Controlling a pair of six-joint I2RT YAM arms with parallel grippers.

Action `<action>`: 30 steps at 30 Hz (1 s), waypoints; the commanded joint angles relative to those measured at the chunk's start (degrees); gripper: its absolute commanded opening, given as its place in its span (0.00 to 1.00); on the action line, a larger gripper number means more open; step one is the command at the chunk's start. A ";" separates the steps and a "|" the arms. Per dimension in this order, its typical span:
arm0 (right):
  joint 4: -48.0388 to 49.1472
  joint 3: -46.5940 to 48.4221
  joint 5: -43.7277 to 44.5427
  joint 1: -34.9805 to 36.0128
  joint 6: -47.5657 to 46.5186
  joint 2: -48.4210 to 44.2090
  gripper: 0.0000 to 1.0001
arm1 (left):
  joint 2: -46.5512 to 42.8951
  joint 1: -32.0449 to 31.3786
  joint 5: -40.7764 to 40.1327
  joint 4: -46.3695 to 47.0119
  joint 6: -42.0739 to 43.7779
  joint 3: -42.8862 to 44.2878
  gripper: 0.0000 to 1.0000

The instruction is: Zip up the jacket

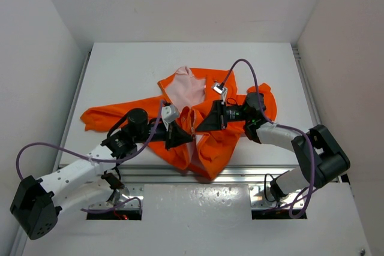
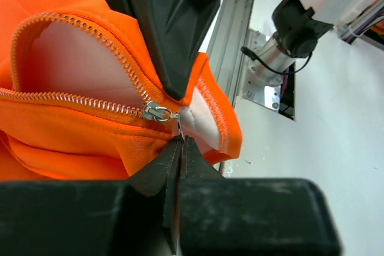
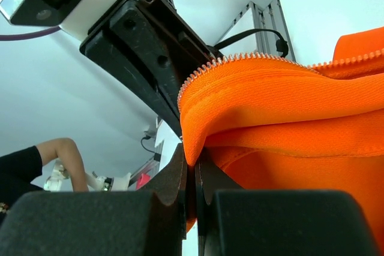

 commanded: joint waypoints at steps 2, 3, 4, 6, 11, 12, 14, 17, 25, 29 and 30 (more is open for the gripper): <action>3.17 0.95 -0.48 0.53 -3.33 -0.81 0.00 | -2.85 0.04 4.37 4.99 -0.64 0.68 0.00; 2.90 0.77 -0.57 0.44 -3.85 -0.81 0.00 | -3.46 0.04 4.38 4.99 -0.64 0.68 0.00; 2.90 0.51 -0.66 0.53 -4.29 -0.81 0.00 | -3.47 0.04 5.08 4.99 -0.64 1.29 0.00; 2.38 0.16 -1.01 0.62 -5.08 -0.90 0.00 | -4.08 0.04 5.88 4.99 -1.34 1.30 0.00; 1.15 -1.16 -1.45 0.44 -6.76 -1.34 0.00 | -4.08 0.04 9.47 4.99 -3.19 2.35 0.00; 0.97 -1.34 -1.54 0.53 -7.11 -1.43 0.00 | -4.08 0.56 9.48 4.99 -3.19 2.35 0.00; 0.97 -1.25 -1.71 0.44 -7.55 -1.34 0.00 | -3.56 0.57 10.36 4.99 -3.89 2.88 0.00; 0.10 -1.43 -1.89 0.09 -8.43 -1.69 0.00 | -3.56 1.18 10.89 4.99 -5.73 2.88 0.00; -0.61 -2.04 -4.00 -0.44 -11.23 -3.18 0.00 | -2.86 5.22 11.50 7.71 -11.97 2.09 0.00; -4.74 -2.13 -4.70 -0.26 -15.89 -4.86 0.00 | -0.66 6.55 13.26 10.87 -15.92 2.09 0.00; -5.96 -2.22 -5.05 -0.17 -16.68 -4.86 0.00 | -0.66 7.24 13.95 11.66 -16.81 2.09 0.00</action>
